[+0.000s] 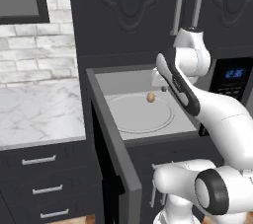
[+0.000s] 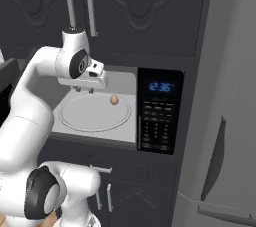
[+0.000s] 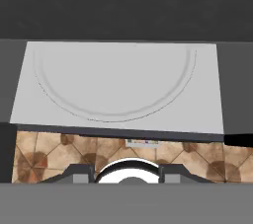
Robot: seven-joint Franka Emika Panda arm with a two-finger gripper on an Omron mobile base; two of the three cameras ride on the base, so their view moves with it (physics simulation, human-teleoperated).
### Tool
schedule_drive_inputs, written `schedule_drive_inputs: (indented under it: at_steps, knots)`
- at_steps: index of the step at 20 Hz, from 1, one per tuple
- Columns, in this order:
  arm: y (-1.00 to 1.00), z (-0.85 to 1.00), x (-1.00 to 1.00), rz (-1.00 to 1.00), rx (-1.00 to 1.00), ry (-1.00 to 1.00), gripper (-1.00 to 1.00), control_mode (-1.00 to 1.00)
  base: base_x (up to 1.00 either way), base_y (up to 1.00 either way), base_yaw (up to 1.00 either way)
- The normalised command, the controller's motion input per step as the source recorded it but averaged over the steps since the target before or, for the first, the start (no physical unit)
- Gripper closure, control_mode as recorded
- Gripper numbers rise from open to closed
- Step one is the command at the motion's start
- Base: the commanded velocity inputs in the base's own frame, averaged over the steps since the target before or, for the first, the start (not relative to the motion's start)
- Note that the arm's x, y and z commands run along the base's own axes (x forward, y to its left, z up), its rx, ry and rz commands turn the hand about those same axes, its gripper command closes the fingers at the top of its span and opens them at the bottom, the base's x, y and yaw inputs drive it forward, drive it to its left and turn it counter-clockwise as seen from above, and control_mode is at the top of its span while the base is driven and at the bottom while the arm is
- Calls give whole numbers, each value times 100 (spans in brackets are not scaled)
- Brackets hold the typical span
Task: Close the microwave door.
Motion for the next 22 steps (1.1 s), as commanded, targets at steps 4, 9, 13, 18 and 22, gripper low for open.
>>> schedule_drive_inputs:
  at_steps: [4, 9, 13, 18, 22]
  knots:
    - [0, -2, -38, 0, 0, -1, -100, -100, 0, 0, 0]
    - [-4, -11, -98, 0, 1, -11, -100, -100, 0, 0, 0]
    - [-9, -12, -98, 0, 0, -10, -100, -100, 0, 0, 0]
    - [-5, -5, -96, 0, 0, -9, -100, -100, 0, 0, 0]
    - [0, 0, -81, 0, 0, -10, -100, -100, 0, 0, 0]
